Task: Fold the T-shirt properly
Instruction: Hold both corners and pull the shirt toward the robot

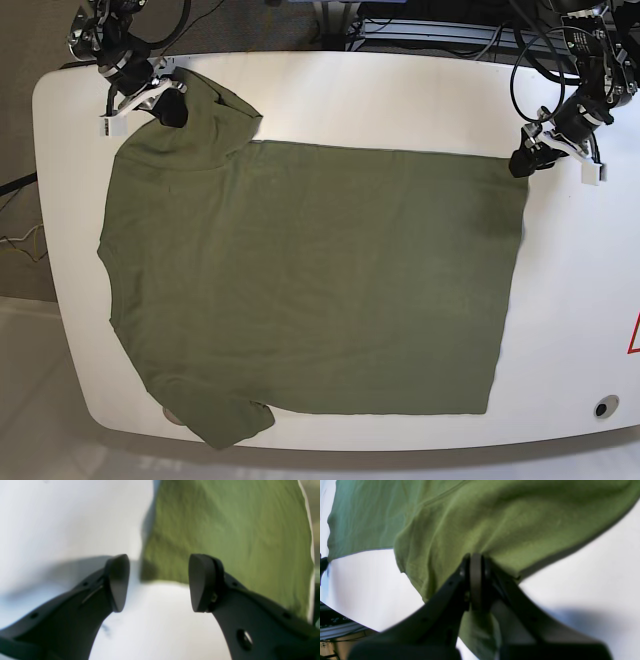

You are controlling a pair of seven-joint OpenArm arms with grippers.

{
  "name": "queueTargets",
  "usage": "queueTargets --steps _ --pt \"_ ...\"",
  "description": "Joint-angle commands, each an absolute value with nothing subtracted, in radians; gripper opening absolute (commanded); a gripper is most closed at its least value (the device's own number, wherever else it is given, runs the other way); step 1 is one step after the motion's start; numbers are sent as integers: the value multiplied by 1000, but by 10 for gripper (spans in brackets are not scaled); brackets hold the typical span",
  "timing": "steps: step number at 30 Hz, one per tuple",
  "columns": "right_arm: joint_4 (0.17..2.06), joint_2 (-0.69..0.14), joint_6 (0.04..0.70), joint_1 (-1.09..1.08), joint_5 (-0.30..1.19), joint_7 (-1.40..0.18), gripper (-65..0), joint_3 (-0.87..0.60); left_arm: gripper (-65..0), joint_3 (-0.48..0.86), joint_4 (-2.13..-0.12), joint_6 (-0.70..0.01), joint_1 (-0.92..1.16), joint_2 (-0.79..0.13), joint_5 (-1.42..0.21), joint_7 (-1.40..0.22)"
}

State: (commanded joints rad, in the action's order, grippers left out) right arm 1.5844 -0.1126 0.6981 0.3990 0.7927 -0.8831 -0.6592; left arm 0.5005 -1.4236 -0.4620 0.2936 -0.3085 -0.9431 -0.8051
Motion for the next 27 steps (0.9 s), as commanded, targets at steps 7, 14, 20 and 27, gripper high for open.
queueTargets --steps 7,14,20,27 --pt "1586 -113 698 400 795 -889 -650 -661 -529 496 -1419 -468 287 -308 -942 -796" --pt "1583 -114 698 399 797 -886 -650 -663 -650 481 -1418 -468 289 -310 -938 -746" --pt "1583 -118 698 407 810 -888 -650 -662 -650 451 -1416 -476 294 -312 -916 -728" --pt "1614 -121 698 435 821 -888 -650 -670 -650 452 -1418 -477 295 -311 -914 -709"
